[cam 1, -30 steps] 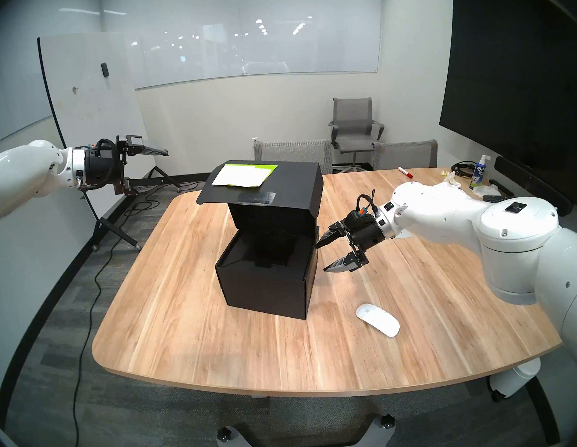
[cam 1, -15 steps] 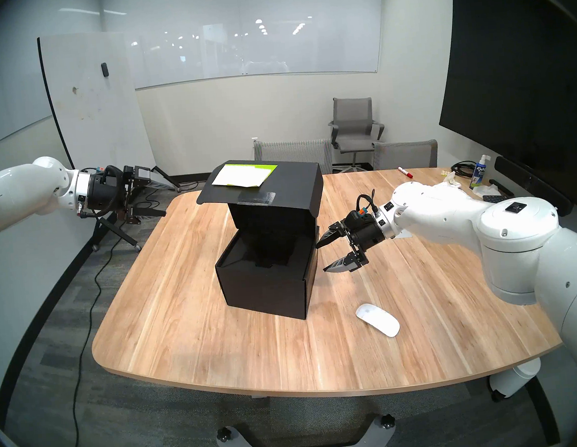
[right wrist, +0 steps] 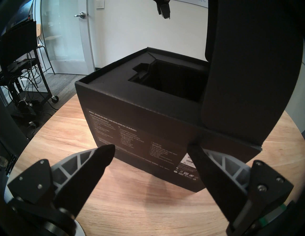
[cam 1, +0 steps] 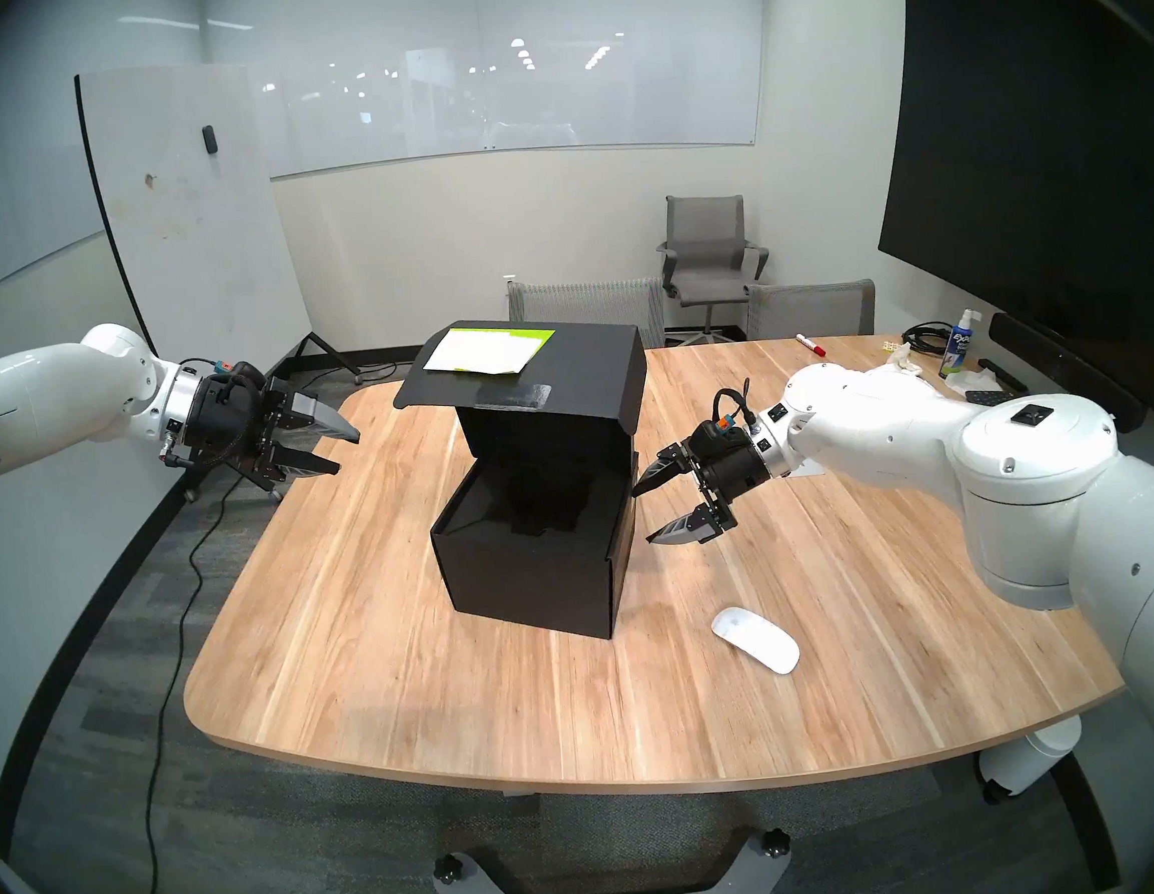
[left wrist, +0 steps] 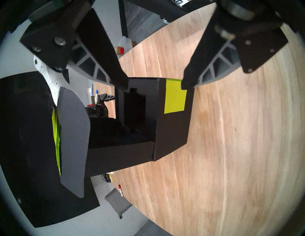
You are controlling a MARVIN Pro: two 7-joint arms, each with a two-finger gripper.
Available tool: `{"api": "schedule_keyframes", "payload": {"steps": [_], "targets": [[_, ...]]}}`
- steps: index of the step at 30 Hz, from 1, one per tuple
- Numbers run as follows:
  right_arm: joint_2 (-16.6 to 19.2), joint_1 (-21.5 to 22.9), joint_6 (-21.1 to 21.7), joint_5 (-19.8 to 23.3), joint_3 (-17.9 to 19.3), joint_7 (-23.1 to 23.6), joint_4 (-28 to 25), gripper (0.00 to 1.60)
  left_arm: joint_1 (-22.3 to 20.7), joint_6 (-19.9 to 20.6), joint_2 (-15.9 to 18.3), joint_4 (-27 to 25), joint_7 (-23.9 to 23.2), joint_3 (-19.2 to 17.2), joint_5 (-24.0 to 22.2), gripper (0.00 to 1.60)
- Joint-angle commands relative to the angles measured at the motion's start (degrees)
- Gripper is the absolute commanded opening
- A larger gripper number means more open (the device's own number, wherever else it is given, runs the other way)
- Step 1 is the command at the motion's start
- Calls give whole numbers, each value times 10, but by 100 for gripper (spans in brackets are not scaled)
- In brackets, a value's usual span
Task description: Open the box and place the mouse inside
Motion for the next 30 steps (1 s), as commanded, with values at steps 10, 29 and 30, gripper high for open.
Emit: {"api": "schedule_keyframes", "payload": {"steps": [10, 29, 30], "targets": [[0, 12, 1, 3, 3, 48, 0, 160, -20, -42, 24, -60, -74, -28, 52, 107], [-1, 12, 2, 3, 5, 52, 1, 160, -51, -64, 61, -165, -118, -57, 111, 0], [-1, 12, 2, 3, 5, 53, 1, 160, -53, -63, 61, -170, -119, -59, 112, 0]]}}
